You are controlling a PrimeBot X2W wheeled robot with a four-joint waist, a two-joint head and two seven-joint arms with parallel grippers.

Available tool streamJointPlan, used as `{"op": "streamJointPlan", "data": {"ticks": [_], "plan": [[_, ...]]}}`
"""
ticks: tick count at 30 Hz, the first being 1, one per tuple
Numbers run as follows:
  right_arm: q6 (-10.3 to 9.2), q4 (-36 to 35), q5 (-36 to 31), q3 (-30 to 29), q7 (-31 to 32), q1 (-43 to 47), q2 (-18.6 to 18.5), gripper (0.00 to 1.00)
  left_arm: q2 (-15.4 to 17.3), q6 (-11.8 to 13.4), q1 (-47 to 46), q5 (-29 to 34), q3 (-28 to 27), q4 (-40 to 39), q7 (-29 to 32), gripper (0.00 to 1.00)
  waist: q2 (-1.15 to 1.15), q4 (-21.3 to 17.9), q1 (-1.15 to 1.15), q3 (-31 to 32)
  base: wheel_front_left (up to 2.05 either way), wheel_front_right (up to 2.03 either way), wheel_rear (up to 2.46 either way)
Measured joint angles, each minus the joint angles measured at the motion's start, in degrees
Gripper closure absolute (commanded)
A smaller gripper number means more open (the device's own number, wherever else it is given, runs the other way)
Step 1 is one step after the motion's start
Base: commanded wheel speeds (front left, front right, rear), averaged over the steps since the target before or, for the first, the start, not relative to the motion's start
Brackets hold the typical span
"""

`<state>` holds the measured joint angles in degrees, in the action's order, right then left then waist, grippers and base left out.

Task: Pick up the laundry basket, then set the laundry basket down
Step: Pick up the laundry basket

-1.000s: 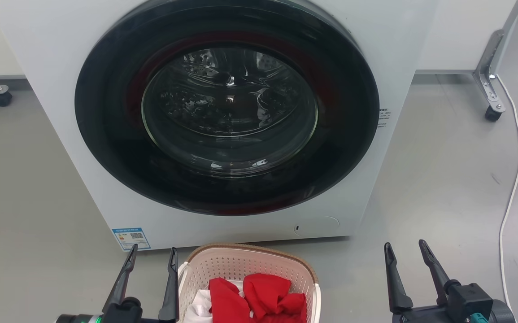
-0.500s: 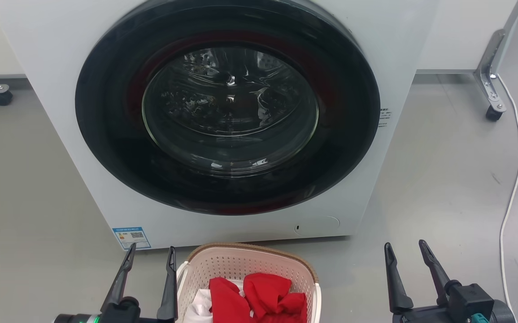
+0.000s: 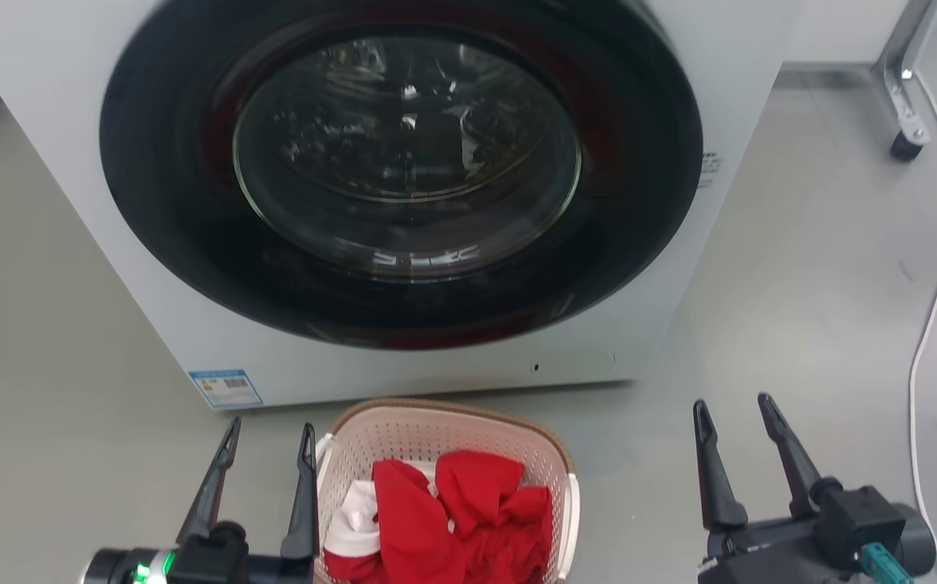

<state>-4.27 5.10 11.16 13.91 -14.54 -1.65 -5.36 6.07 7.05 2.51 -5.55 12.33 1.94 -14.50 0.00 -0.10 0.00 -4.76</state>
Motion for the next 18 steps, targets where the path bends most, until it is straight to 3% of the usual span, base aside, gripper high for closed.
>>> {"op": "streamJointPlan", "data": {"ticks": [18], "plan": [[1.78,-2.3,-0.6,-1.6,-0.1,-10.2,-0.2,0.00,-0.4,-0.6,-11.9,-0.3,-1.4,12.4,0.0,0.00,0.00,-0.8,0.01,-14.0,0.00,0.00,0.00]]}}
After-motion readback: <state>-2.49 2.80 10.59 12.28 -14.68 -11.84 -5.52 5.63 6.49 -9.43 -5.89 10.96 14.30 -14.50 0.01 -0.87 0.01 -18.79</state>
